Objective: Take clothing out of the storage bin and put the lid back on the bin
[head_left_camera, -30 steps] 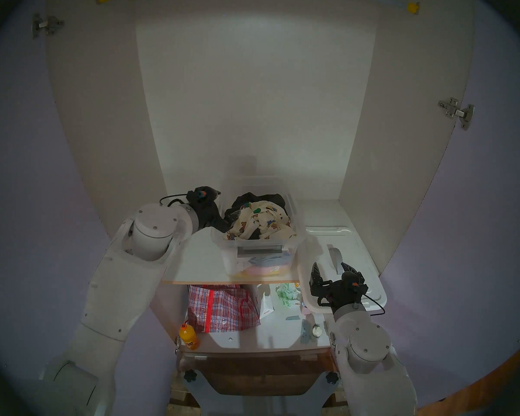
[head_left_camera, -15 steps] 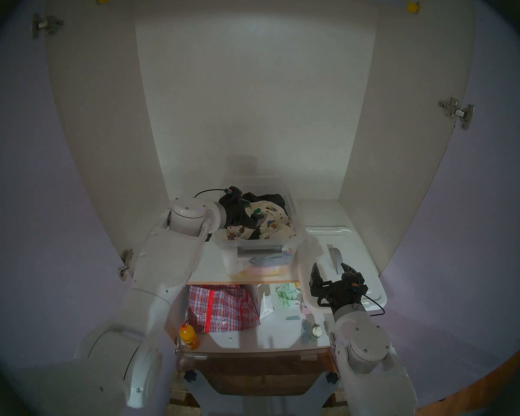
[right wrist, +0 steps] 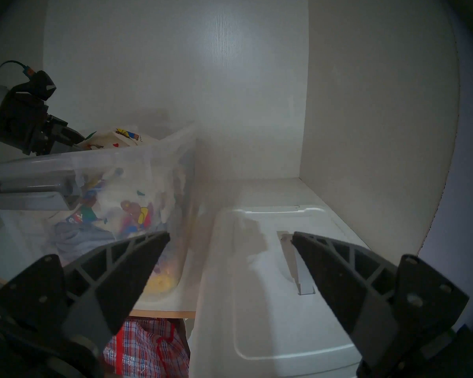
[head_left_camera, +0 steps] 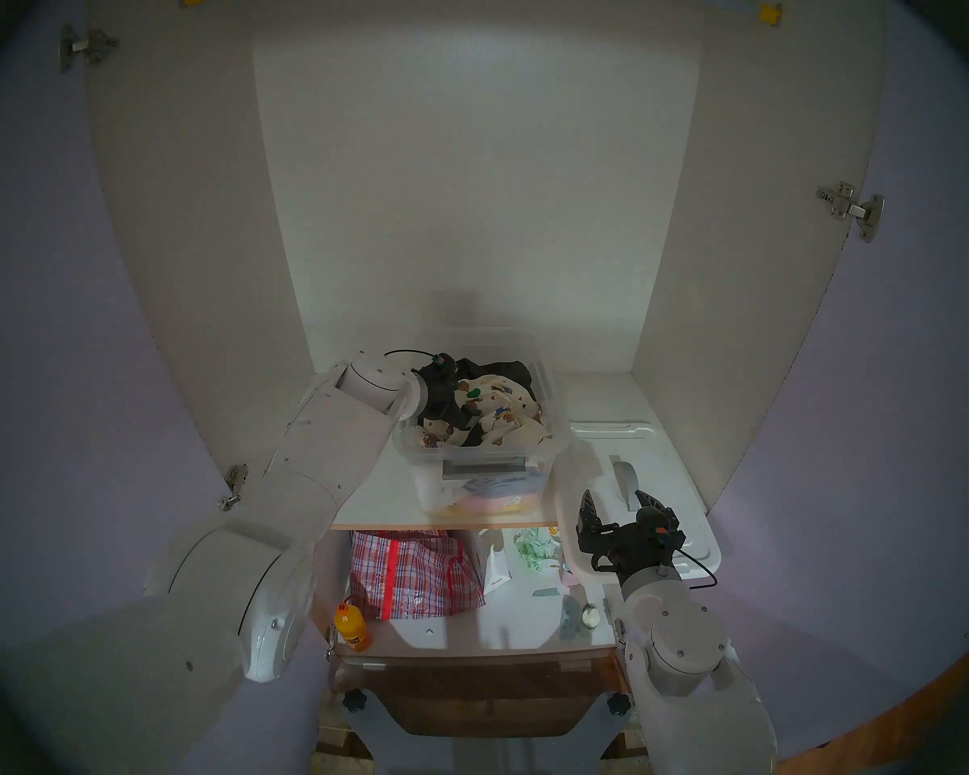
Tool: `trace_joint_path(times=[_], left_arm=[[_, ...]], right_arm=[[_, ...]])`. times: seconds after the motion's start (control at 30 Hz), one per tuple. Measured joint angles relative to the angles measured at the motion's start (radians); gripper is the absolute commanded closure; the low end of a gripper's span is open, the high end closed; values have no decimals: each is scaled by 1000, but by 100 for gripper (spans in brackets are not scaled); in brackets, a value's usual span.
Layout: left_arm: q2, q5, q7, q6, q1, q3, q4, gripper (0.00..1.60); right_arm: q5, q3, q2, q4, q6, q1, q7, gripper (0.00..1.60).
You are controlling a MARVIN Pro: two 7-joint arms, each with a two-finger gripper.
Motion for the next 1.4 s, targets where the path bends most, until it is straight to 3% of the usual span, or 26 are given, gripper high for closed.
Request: trace_joint_path(times=[0.13, 0.23, 0.4, 0.57, 0.93, 1.13, 1.27, 1.4], left_arm=[[-13, 18, -15, -130, -74, 78, 133, 160], [-13, 35, -12, -226, -114, 135, 170, 160], [24, 68, 77, -365, -122, 183, 69, 160], [105, 71, 160, -472, -120, 150, -82, 160], [307, 73, 228, -492, -59, 31, -415, 160], [407, 84, 250, -482, 17, -42, -608, 160], [481, 106, 256, -446, 98, -97, -741, 160], [552, 135, 258, -368, 173, -127, -866, 160]], right_arm=[[0, 0, 0, 0, 0, 0, 0, 0], [0, 0, 0, -1, 0, 0, 0, 0], [0, 0, 0, -1, 0, 0, 0, 0], [0, 0, 0, 3, 0, 1, 0, 0], [0, 0, 0, 11, 0, 4, 0, 0], [0, 0, 0, 13, 0, 5, 0, 0], [0, 0, 0, 13, 0, 6, 0, 0], [0, 0, 0, 13, 0, 6, 0, 0]])
